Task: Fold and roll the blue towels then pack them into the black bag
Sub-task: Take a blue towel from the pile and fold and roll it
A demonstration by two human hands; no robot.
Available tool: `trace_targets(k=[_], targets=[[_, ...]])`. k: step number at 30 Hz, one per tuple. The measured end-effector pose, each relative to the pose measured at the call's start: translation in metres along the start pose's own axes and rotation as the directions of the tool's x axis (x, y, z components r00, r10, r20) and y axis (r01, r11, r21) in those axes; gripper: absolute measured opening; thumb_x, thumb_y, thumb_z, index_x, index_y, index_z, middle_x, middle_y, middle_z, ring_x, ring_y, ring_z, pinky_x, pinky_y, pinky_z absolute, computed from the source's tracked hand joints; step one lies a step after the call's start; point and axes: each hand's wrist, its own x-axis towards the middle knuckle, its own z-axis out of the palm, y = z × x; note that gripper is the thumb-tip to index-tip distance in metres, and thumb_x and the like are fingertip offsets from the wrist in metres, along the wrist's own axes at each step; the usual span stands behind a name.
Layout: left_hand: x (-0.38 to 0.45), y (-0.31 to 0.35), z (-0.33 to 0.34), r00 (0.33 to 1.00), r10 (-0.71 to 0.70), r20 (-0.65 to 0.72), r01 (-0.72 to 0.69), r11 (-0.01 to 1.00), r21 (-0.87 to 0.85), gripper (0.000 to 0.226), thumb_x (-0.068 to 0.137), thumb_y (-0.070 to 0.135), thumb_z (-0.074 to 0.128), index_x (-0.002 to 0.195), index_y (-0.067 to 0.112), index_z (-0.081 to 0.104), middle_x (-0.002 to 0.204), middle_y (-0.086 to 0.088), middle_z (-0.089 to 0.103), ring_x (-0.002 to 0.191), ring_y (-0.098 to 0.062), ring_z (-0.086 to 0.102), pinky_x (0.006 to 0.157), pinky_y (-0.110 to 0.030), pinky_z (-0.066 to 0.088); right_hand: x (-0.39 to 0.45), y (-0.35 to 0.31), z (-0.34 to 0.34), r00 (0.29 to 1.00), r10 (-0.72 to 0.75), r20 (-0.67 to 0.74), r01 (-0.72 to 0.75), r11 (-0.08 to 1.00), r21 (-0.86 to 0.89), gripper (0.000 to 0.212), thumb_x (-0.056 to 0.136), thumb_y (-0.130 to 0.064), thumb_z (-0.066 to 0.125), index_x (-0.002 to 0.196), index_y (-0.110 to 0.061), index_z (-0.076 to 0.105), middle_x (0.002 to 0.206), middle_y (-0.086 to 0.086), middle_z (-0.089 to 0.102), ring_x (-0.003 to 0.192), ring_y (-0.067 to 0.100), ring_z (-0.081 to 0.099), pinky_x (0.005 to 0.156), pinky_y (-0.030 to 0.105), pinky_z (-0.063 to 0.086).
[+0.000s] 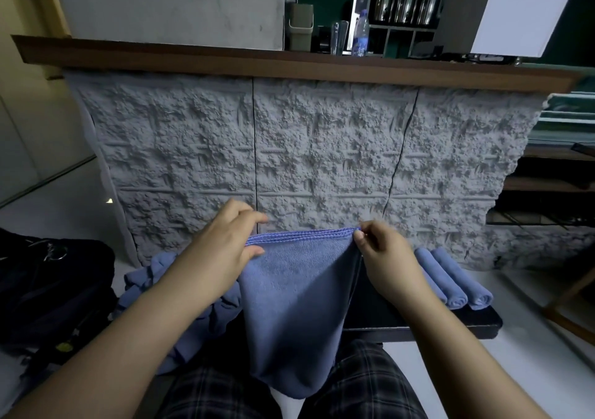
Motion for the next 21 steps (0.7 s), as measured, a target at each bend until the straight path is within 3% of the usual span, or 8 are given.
trace_targets(k=[2, 5, 7, 10, 12, 14, 17, 21], targets=[[0.007, -0.008, 0.008, 0.997, -0.003, 0.071, 0.003, 1.0, -0.003, 0.045, 0.077, 0.013, 0.073, 0.12, 0.01, 0.06, 0.117, -0.002, 0.053, 0.109, -0.02, 0.053, 0.094, -0.025, 0.035, 0.002, 0.006, 0.005, 1.0, 0.008, 0.015, -0.008, 1.0, -0.012, 0.018, 0.096, -0.02, 0.051, 0.078, -0.02, 0.05, 0.065, -0.007, 0.05, 0.061, 0.004, 0.045, 0.055, 0.012, 0.033], [0.019, -0.015, 0.018, 0.969, -0.045, 0.241, 0.027, 0.997, 0.078, 0.039, 0.085, 0.023, 0.066, 0.123, 0.015, 0.06, 0.117, -0.002, 0.057, 0.114, -0.019, 0.049, 0.094, -0.022, 0.031, 0.007, 0.017, 0.015, 1.0, 0.02, 0.008, -0.02, 1.0, -0.01, 0.018, 0.096, -0.019, 0.052, 0.078, -0.018, 0.05, 0.06, -0.006, 0.049, 0.055, 0.002, 0.043, 0.053, 0.013, 0.033], [0.022, -0.019, 0.027, 0.972, -0.034, 0.231, 0.004, 0.992, 0.127, 0.031, 0.085, 0.026, 0.065, 0.113, 0.013, 0.066, 0.105, -0.005, 0.062, 0.107, -0.023, 0.051, 0.087, -0.023, 0.03, 0.011, 0.026, 0.022, 0.999, 0.042, -0.001, -0.042, 0.999, -0.005, 0.023, 0.096, -0.02, 0.051, 0.073, -0.022, 0.046, 0.059, -0.006, 0.048, 0.053, 0.001, 0.044, 0.052, 0.013, 0.033], [0.02, -0.026, 0.044, 0.994, -0.024, 0.111, 0.016, 0.998, 0.067, 0.017, 0.08, 0.025, 0.07, 0.088, 0.011, 0.07, 0.082, -0.003, 0.058, 0.09, -0.027, 0.052, 0.077, -0.028, 0.032, 0.016, 0.041, 0.032, 0.993, 0.111, 0.025, -0.11, 0.993, -0.042, 0.022, 0.097, -0.023, 0.049, 0.075, -0.021, 0.048, 0.059, -0.007, 0.05, 0.054, 0.003, 0.045, 0.05, 0.017, 0.033], [0.016, -0.029, 0.058, 0.992, -0.048, 0.113, 0.046, 0.999, 0.025, 0.015, 0.081, 0.03, 0.068, 0.079, 0.015, 0.066, 0.075, 0.004, 0.05, 0.083, -0.023, 0.051, 0.072, -0.027, 0.03, 0.018, 0.052, 0.04, 0.986, 0.167, 0.022, -0.165, 0.984, -0.068, 0.025, 0.097, -0.023, 0.048, 0.074, -0.014, 0.05, 0.06, -0.003, 0.052, 0.057, 0.007, 0.045, 0.051, 0.026, 0.029], [0.014, -0.033, 0.069, 0.989, -0.081, 0.123, 0.083, 0.997, -0.009, 0.021, 0.081, 0.037, 0.065, 0.071, 0.021, 0.057, 0.067, 0.01, 0.044, 0.073, -0.018, 0.049, 0.063, -0.026, 0.028, 0.022, 0.062, 0.05, 0.973, 0.228, 0.017, -0.227, 0.972, -0.059, 0.032, 0.098, -0.024, 0.045, 0.068, -0.013, 0.044, 0.059, -0.002, 0.047, 0.056, 0.007, 0.042, 0.05, 0.023, 0.029], [0.019, -0.041, 0.082, 0.97, -0.215, 0.113, 0.223, 0.973, -0.058, 0.028, 0.077, 0.045, 0.065, 0.065, 0.023, 0.054, 0.047, 0.007, 0.041, 0.051, -0.007, 0.041, 0.049, -0.024, 0.026, 0.031, 0.074, 0.06, 0.96, 0.279, 0.028, -0.278, 0.96, -0.036, 0.035, 0.098, -0.024, 0.045, 0.066, -0.011, 0.042, 0.056, -0.001, 0.046, 0.053, 0.01, 0.042, 0.046, 0.016, 0.03], [0.037, -0.061, 0.108, 0.895, -0.371, 0.249, 0.426, 0.877, -0.222, 0.021, 0.079, 0.031, 0.071, 0.066, 0.023, 0.057, 0.041, 0.013, 0.054, 0.037, -0.002, 0.046, 0.043, -0.017, 0.032, 0.047, 0.085, 0.077, 0.935, 0.331, 0.127, -0.342, 0.937, 0.077, 0.03, 0.099, -0.019, 0.041, 0.073, -0.007, 0.049, 0.045, 0.0, 0.057, 0.037, 0.005, 0.049, 0.04, 0.012, 0.033]])
